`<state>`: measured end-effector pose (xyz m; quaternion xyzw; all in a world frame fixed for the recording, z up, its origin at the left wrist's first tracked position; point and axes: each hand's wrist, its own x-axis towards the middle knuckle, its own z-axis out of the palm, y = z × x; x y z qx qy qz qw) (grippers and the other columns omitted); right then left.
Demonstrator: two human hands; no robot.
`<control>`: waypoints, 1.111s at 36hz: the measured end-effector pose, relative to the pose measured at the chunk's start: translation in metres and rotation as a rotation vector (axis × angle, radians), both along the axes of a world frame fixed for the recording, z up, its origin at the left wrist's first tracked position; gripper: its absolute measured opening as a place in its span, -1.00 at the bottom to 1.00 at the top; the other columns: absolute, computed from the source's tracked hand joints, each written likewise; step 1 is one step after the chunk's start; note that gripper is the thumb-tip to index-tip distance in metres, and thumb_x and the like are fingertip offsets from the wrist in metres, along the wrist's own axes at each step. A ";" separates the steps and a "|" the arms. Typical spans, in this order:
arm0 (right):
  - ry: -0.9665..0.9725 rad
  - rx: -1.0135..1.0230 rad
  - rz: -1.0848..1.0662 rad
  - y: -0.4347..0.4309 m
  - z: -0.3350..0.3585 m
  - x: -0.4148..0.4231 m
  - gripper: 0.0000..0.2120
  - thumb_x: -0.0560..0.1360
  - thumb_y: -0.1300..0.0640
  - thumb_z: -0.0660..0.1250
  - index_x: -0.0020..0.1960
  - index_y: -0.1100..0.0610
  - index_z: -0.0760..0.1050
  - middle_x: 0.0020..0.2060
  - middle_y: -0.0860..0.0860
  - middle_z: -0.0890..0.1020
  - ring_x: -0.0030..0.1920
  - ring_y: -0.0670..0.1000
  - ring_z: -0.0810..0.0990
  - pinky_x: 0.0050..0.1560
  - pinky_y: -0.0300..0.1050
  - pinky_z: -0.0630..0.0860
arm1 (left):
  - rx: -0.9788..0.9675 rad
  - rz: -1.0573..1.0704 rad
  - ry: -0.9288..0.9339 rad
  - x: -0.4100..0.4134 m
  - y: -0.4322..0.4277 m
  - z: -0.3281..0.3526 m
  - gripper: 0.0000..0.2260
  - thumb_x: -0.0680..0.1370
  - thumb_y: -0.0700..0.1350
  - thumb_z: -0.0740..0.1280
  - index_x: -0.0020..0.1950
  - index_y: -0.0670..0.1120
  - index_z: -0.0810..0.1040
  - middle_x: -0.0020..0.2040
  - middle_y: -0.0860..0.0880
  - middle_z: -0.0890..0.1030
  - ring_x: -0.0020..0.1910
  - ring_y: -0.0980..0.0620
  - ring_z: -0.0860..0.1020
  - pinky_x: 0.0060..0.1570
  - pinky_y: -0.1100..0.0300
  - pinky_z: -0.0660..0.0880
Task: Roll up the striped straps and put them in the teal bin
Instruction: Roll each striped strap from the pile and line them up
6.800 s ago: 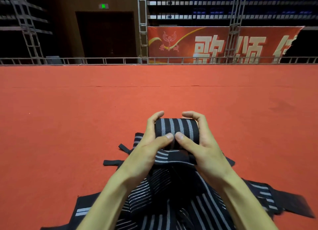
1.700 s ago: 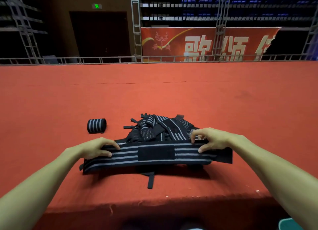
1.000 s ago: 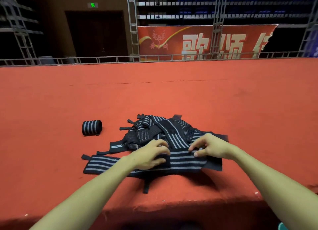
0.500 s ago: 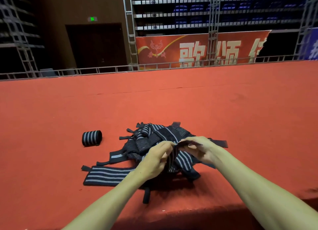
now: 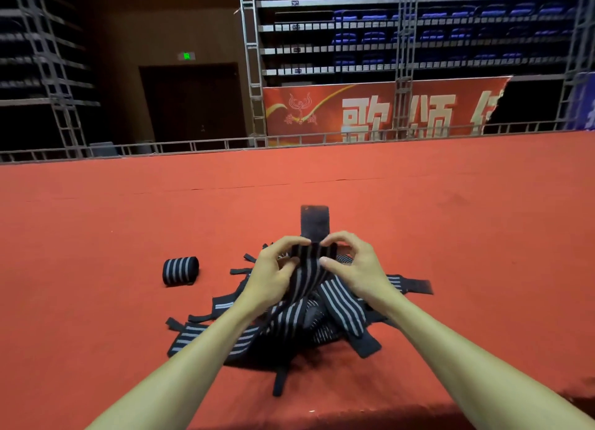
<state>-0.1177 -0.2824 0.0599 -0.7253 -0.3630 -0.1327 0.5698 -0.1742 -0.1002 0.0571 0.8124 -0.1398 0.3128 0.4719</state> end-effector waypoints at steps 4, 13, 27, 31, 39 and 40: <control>-0.043 -0.065 0.059 0.010 0.018 0.000 -0.63 0.41 0.26 0.52 0.10 -0.11 0.59 0.07 -0.13 0.65 0.11 -0.12 0.61 0.16 -0.12 0.53 | -0.031 -0.019 -0.035 -0.002 0.004 0.021 -0.58 0.49 -0.53 0.21 -0.03 0.00 0.57 -0.04 0.08 0.63 0.04 0.20 0.58 0.07 0.32 0.49; -0.132 -0.002 0.031 0.025 0.075 0.006 -0.57 0.36 0.34 0.55 0.17 0.05 0.62 0.01 -0.17 0.64 0.03 -0.36 0.58 0.13 -0.31 0.51 | 0.132 -0.058 0.025 -0.009 0.014 0.041 -0.57 0.53 -0.31 0.39 0.30 0.07 0.45 0.23 0.23 0.51 0.18 0.38 0.47 0.22 0.40 0.35; -0.319 0.024 -0.081 0.002 0.151 0.019 -0.47 0.35 0.28 0.57 0.30 0.16 0.57 0.16 0.03 0.65 0.20 -0.03 0.62 0.31 -0.07 0.52 | 0.254 -0.026 0.248 -0.015 0.010 0.014 -0.30 0.60 -0.30 0.29 0.49 0.38 0.16 0.31 0.27 0.49 0.19 0.13 0.59 0.28 -0.01 0.52; -0.350 0.032 -0.122 -0.011 0.162 0.020 -0.47 0.35 0.29 0.57 0.30 0.19 0.56 0.15 -0.01 0.63 0.20 -0.05 0.60 0.31 -0.14 0.50 | 0.280 -0.041 0.328 -0.008 0.007 0.006 -0.23 0.57 -0.24 0.33 0.49 0.44 0.06 0.34 0.01 0.55 0.07 0.06 0.62 0.17 -0.07 0.57; -0.353 0.059 -0.208 -0.045 0.161 0.028 -0.47 0.35 0.30 0.58 0.30 0.21 0.57 0.16 -0.02 0.62 0.17 -0.21 0.56 0.21 -0.42 0.43 | 0.370 -0.065 0.426 -0.001 -0.001 -0.009 -0.16 0.57 -0.31 0.31 0.45 0.52 -0.01 0.47 0.09 0.39 0.36 0.11 0.48 0.30 0.12 0.49; -0.350 0.054 -0.207 -0.048 0.161 0.028 -0.47 0.34 0.31 0.58 0.30 0.21 0.56 0.16 -0.01 0.62 0.17 -0.16 0.57 0.22 -0.41 0.44 | 0.351 -0.074 0.434 0.000 -0.005 -0.008 -0.18 0.57 -0.31 0.31 0.48 0.46 0.01 0.48 0.08 0.38 0.39 0.11 0.45 0.32 0.17 0.47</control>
